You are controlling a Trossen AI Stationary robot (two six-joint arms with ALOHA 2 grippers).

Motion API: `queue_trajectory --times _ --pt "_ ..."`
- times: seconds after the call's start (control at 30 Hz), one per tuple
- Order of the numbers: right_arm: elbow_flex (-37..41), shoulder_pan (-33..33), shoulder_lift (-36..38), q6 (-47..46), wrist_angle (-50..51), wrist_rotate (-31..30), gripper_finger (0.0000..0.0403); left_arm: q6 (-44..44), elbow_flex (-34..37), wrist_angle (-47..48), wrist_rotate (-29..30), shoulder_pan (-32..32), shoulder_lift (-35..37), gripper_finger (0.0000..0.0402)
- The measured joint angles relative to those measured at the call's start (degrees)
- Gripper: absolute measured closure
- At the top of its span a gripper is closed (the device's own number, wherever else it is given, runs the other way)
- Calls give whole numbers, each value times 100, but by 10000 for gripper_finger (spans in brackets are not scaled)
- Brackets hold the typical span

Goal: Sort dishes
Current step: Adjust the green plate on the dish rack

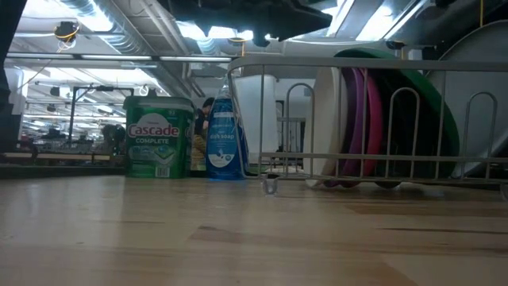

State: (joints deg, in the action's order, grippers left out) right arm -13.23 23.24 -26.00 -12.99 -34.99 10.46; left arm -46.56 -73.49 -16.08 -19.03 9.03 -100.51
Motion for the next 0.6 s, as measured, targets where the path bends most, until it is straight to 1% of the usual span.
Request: queue_trajectory --times 0.1,0.17,0.23,0.43,0.5,0.6 --pt "0 1 0 4 -250 -123 255 11 0 6 5 -52 0 279" --pt "0 1 2 56 -342 -323 255 11 0 5 42 -84 0 279" --pt "0 1 0 181 -422 -704 255 11 0 1 89 -91 0 279" --pt "0 1 0 805 -550 -2140 255 13 0 3 186 -91 0 279" --pt "0 -1 0 1026 -616 -2421 255 13 0 4 186 -78 0 279" --pt "0 -1 2 1260 -768 -2640 255 2 0 3 186 -78 0 279"
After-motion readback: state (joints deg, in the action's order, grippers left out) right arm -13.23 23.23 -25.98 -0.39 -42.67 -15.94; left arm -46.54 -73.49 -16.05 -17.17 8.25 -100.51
